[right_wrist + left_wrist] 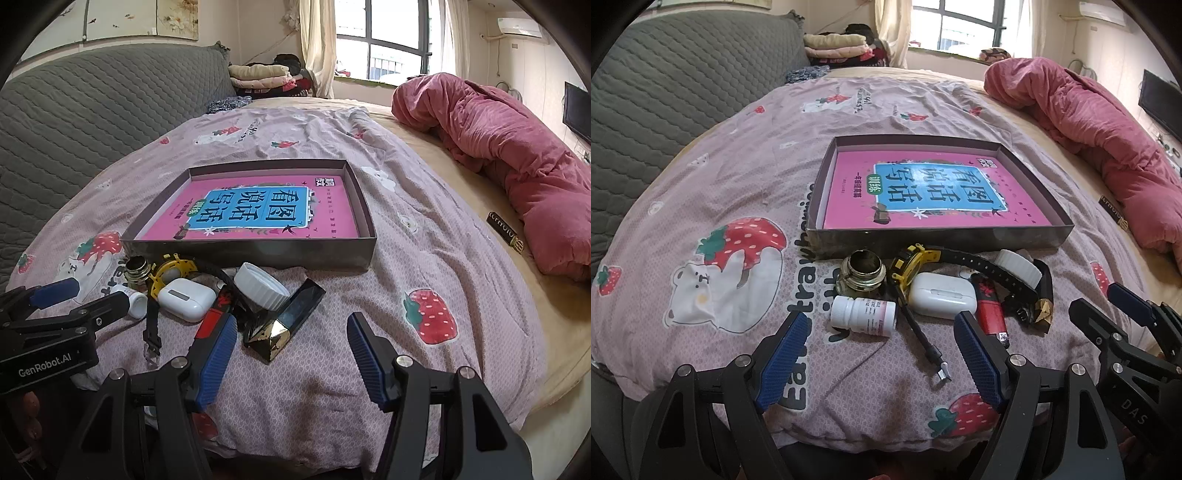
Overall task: Organize rigid objects
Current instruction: 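Move both tools toward the scattered items beside the grey tray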
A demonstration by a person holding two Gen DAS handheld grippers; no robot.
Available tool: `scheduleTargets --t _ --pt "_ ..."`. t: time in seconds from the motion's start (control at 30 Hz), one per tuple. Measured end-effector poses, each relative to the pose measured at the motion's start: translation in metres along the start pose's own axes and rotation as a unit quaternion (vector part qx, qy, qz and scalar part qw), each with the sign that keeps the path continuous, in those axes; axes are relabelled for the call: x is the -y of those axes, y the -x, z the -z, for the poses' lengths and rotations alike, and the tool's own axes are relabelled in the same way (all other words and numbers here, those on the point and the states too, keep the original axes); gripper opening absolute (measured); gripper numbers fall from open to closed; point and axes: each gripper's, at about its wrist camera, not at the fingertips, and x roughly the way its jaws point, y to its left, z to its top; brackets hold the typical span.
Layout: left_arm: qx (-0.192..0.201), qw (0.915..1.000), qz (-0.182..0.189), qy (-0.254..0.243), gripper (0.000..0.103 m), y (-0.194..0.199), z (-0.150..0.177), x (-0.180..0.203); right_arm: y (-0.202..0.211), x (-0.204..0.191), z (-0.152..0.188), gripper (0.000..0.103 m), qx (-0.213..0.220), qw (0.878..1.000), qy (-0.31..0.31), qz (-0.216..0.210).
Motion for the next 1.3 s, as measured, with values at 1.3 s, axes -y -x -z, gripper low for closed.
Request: scheduleTargets --t 1.3 --pt "-0.012 0.9998 -0.006 0.018 0.082 -0.006 0.000 -0.013 -0.001 -0.002 0.001 0.062 -0.005 1.000 -0.001 -0.005"
